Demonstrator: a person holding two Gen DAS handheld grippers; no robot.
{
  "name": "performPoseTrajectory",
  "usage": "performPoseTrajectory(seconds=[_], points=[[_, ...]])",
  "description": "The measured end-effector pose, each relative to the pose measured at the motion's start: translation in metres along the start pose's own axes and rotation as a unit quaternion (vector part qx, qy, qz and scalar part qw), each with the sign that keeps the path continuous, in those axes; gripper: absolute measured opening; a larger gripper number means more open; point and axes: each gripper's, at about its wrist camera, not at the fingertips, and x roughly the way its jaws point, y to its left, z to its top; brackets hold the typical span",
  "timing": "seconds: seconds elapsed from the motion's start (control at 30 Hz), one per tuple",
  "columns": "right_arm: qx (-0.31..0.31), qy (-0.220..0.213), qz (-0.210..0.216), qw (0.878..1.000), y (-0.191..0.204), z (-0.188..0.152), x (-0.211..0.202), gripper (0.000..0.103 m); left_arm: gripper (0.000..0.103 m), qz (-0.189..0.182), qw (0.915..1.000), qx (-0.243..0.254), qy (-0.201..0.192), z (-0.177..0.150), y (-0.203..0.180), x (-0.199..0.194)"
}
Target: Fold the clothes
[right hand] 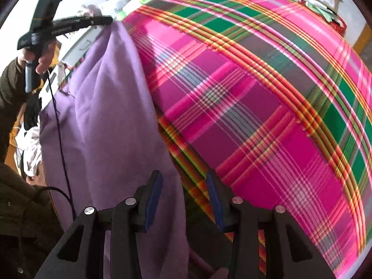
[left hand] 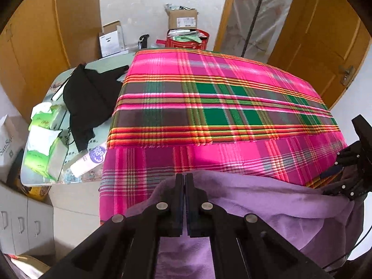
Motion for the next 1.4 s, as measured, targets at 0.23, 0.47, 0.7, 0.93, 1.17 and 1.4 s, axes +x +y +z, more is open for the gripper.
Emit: performPoseTrajectory(seconds=[0.23, 0.47, 0.7, 0.93, 1.17, 1.4], points=[[-0.009, 0.018, -0.008, 1.0, 0.006, -0.014, -0.005, 0.037, 0.001, 0.006, 0.9998, 0.01, 0.014, -0.005, -0.002, 0.009], [-0.022, 0.029, 0.023, 0.999, 0.018, -0.023, -0.01, 0.015, 0.001, 0.003, 0.9997, 0.001, 0.024, -0.009, 0.002, 0.013], [0.0, 0.025, 0.034, 0.999, 0.011, -0.031, -0.013, 0.015, 0.001, 0.003, 0.9996, -0.005, 0.029, -0.013, 0.003, 0.015], [0.016, -0.036, -0.041, 0.998, 0.004, -0.025, -0.039, 0.004, 0.001, 0.007, 0.9994, -0.018, 0.027, -0.01, 0.004, 0.013], [0.044, -0.092, -0.122, 0.987, -0.019, -0.021, -0.057, 0.003, 0.001, 0.013, 0.9993, -0.034, 0.013, 0.001, -0.001, 0.01], [0.031, -0.114, -0.207, 0.971, -0.032, 0.0, -0.058, 0.003, 0.001, 0.012, 0.997, -0.074, 0.018, 0.016, 0.002, 0.021]])
